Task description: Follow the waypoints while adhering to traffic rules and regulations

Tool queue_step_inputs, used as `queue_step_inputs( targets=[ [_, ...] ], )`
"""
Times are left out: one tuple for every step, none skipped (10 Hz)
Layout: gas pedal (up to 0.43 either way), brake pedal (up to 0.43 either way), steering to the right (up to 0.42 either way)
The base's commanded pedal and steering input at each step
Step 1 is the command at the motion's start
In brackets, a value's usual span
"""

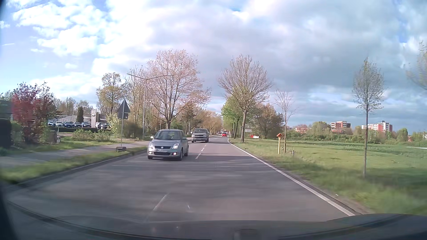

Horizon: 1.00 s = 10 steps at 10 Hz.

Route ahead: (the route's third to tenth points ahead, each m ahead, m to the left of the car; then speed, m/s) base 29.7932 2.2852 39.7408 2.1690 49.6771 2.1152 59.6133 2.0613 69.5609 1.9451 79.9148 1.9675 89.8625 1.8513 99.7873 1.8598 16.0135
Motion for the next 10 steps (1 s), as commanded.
queue_step_inputs(
  targets=[
    [0.039,0.006,-0.006],
    [0.087,0.006,-0.009],
    [0.087,0.006,-0.008],
    [0.087,0.006,-0.004],
    [0.087,0.006,-0.001],
    [0.087,0.006,-0.001],
    [0.087,0.006,-0.008],
    [0.098,0.0,-0.015],
    [0.098,0.006,-0.014],
    [0.098,0.0,-0.015]
  ],
)
